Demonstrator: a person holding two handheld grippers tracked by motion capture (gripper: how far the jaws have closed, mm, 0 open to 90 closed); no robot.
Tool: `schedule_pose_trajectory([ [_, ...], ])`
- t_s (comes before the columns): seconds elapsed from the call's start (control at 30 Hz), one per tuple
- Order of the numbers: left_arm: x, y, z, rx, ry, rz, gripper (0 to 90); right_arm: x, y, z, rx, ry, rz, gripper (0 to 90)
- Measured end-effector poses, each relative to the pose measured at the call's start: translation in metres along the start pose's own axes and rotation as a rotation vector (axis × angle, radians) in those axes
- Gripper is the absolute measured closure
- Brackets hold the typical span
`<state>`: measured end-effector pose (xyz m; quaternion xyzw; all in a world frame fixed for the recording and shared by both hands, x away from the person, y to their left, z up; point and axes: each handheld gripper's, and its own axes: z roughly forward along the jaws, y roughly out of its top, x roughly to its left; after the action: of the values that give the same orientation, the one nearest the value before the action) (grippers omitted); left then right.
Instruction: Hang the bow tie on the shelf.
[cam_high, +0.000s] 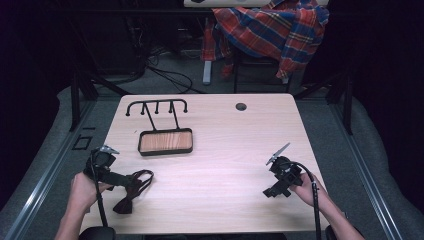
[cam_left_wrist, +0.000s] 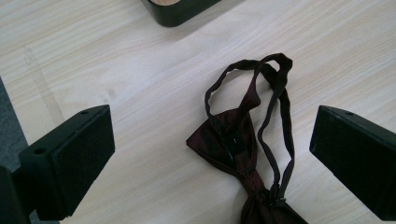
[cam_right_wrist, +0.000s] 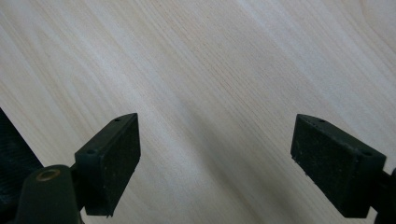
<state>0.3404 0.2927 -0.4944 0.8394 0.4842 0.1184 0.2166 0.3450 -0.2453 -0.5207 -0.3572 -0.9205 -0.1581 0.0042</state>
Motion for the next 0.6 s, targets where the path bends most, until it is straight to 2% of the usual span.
schedule_pose_trajectory([
  [0.1, 0.001, 0.002, 0.001, -0.001, 0.004, 0.002, 0.1, 0.0, 0.0, 0.0, -0.004, 0.007, 0.003, 15.8],
  [0.2, 0.003, 0.005, 0.004, -0.013, -0.035, -0.023, 0.1, 0.0, 0.0, -0.001, -0.006, 0.004, -0.008, 15.7],
  [0.27, 0.0, 0.01, 0.007, -0.004, -0.017, 0.01, 0.1, -0.001, -0.001, 0.002, -0.022, 0.009, 0.026, 15.9],
  [0.3, -0.001, 0.011, 0.008, 0.0, -0.014, 0.021, 0.1, -0.002, 0.001, 0.0, 0.003, -0.003, 0.009, 16.2],
  [0.37, -0.001, 0.012, 0.011, -0.005, -0.033, 0.019, 0.1, -0.001, 0.002, -0.001, -0.003, -0.005, -0.006, 15.2],
  [0.4, -0.001, 0.013, 0.013, -0.001, -0.038, 0.019, 0.1, 0.001, 0.003, -0.001, -0.019, -0.004, 0.003, 15.3],
  [0.47, 0.0, 0.015, 0.015, 0.003, -0.039, 0.027, 0.2, 0.002, 0.003, 0.002, -0.017, 0.012, 0.01, 16.0],
  [0.6, 0.002, 0.018, 0.021, 0.017, -0.046, 0.025, 0.2, 0.002, 0.004, 0.003, 0.005, 0.007, -0.004, 15.9],
])
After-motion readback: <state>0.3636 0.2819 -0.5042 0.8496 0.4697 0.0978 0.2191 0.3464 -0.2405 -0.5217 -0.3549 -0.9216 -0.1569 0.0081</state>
